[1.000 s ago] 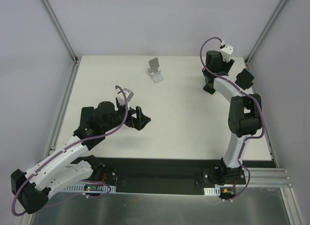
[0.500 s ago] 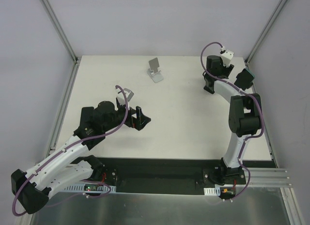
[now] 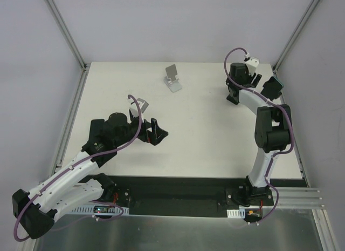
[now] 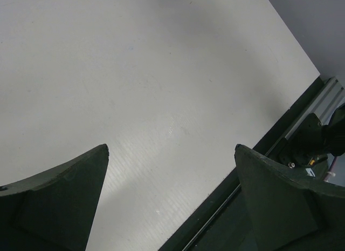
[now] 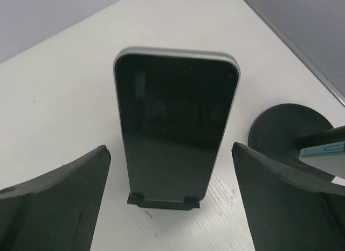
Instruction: Place the phone on the phone stand
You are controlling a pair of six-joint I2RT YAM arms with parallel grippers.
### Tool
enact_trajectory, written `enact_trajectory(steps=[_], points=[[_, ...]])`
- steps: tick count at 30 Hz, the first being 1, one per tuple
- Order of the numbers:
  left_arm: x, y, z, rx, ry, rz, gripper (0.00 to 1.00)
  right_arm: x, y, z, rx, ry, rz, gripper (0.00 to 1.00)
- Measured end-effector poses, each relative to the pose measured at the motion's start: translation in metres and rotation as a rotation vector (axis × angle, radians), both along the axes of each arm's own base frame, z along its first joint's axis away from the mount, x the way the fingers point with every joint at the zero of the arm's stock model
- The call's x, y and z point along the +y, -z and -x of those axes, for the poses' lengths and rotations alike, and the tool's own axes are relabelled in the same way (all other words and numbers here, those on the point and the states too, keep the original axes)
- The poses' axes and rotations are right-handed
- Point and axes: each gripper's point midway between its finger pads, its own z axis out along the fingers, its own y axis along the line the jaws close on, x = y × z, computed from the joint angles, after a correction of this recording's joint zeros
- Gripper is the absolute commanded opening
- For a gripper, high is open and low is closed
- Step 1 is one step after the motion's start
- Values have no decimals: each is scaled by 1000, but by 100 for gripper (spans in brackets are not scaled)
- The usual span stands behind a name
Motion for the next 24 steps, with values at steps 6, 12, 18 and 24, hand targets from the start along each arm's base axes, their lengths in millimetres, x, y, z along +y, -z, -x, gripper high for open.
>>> enact_trajectory(steps=[6,12,18,24], points=[[-3,-1,4,64,-11,57,99,2,-4,15,81,-34,2,96],[-2,25,9,192,-62,88,99,9,-51,58,49,-67,-38,96],[15,48,-23,329,-209,108,97,90,-86,135,-40,-313,-104,96],[21,68,-94,481,-279,106,61,175,-25,222,96,-701,-362,96]])
